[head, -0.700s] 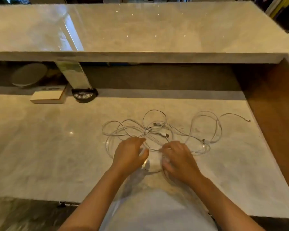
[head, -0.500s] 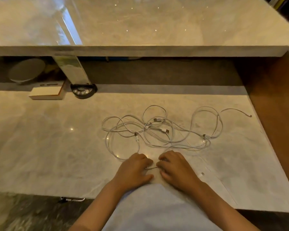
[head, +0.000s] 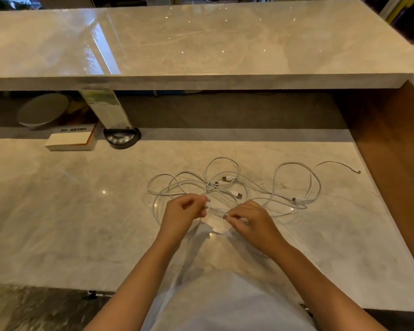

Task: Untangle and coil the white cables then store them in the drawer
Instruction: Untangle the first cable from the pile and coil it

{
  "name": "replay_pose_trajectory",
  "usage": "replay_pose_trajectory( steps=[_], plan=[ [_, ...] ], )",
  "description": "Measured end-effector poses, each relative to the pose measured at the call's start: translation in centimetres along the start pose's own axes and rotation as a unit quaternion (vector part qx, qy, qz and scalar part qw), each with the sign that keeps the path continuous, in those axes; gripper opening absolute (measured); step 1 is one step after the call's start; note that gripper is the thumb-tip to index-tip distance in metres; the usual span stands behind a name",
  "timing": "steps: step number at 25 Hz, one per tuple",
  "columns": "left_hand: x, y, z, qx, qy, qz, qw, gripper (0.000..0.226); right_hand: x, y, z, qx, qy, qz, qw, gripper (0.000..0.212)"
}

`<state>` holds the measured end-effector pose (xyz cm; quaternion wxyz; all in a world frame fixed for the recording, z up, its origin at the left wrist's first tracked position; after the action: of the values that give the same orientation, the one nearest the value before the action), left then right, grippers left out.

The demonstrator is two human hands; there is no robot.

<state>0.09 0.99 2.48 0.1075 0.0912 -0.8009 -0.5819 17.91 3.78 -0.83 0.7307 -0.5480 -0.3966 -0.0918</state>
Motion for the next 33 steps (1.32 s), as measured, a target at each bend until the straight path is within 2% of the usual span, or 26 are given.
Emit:
replay_pose_trajectory(
  steps=[2,5,6,8,10,12,13,14,16,18,20,22,24,26,30,33],
  plan=[
    [-0.4,1.0,0.2,0.005,-0.053,-0.06,0.997,0.021,2.0,-1.8,1.4,-0.052,0.032,0.065,0.996,0.009],
    [-2.3,2.6,0.1,-0.046,-0.186,0.015,0.981,0.034,5.3,-5.2,3.6,-0.084,0.059,0.199,0.975,0.011],
    [-3.0,3.7,0.4,-0.07,-0.21,0.038,0.974,0.036,6.4,-6.5,4.6,-0.089,0.059,0.243,0.964,0.012],
    [-4.0,6.3,1.4,-0.108,-0.212,0.054,0.97,0.026,8.7,-8.7,6.8,-0.089,0.07,0.305,0.946,0.01],
    [-3.9,8.6,2.7,-0.163,-0.201,0.104,0.96,0.012,11.7,-9.9,9.4,-0.086,0.125,0.372,0.916,0.012],
    [-3.1,9.8,3.9,-0.199,-0.185,0.164,0.949,0.016,14.9,-10.5,11.4,-0.091,0.183,0.468,0.86,0.014],
    [-2.8,10.4,4.3,-0.193,-0.168,0.15,0.955,0.019,15.9,-10.6,12.0,-0.094,0.189,0.501,0.839,0.016],
    [-2.5,11.2,4.7,-0.171,-0.151,0.098,0.969,0.022,16.2,-10.4,12.3,-0.099,0.171,0.501,0.842,0.019],
    [-2.3,13.2,5.7,-0.116,-0.149,-0.083,0.978,0.027,14.3,-9.5,12.3,-0.107,0.078,0.402,0.906,0.028],
    [-2.0,15.6,6.6,-0.078,-0.179,-0.289,0.937,0.027,10.6,-8.9,11.5,-0.092,-0.041,0.317,0.943,0.033],
    [-1.7,17.2,7.0,-0.036,-0.195,-0.427,0.882,0.025,7.8,-9.0,10.9,-0.079,-0.11,0.316,0.939,0.034],
    [-1.6,17.9,7.1,0.005,-0.194,-0.509,0.839,0.024,6.6,-9.0,10.7,-0.061,-0.117,0.332,0.934,0.032],
    [-1.2,18.1,7.5,0.031,-0.175,-0.549,0.816,0.026,6.3,-8.8,10.6,-0.047,-0.107,0.335,0.935,0.019],
    [0.0,18.1,8.2,0.039,-0.158,-0.537,0.827,0.025,6.5,-8.0,10.2,-0.044,-0.108,0.33,0.937,0.013],
    [4.3,17.6,9.0,0.012,-0.144,-0.351,0.925,0.018,6.6,-4.6,9.2,-0.077,-0.145,0.216,0.963,0.017],
    [6.0,15.9,8.7,0.01,-0.132,-0.205,0.97,0.018,6.0,-2.7,9.0,-0.096,-0.164,0.143,0.971,0.021]
  ],
)
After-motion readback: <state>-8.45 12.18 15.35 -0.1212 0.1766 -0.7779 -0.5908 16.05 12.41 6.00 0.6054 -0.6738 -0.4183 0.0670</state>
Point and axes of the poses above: each hand's wrist, its own z-axis towards the middle knuckle, its own x-axis out of the back of the hand, y = z × x, the point moved 1 cm from there along z, towards the middle knuckle
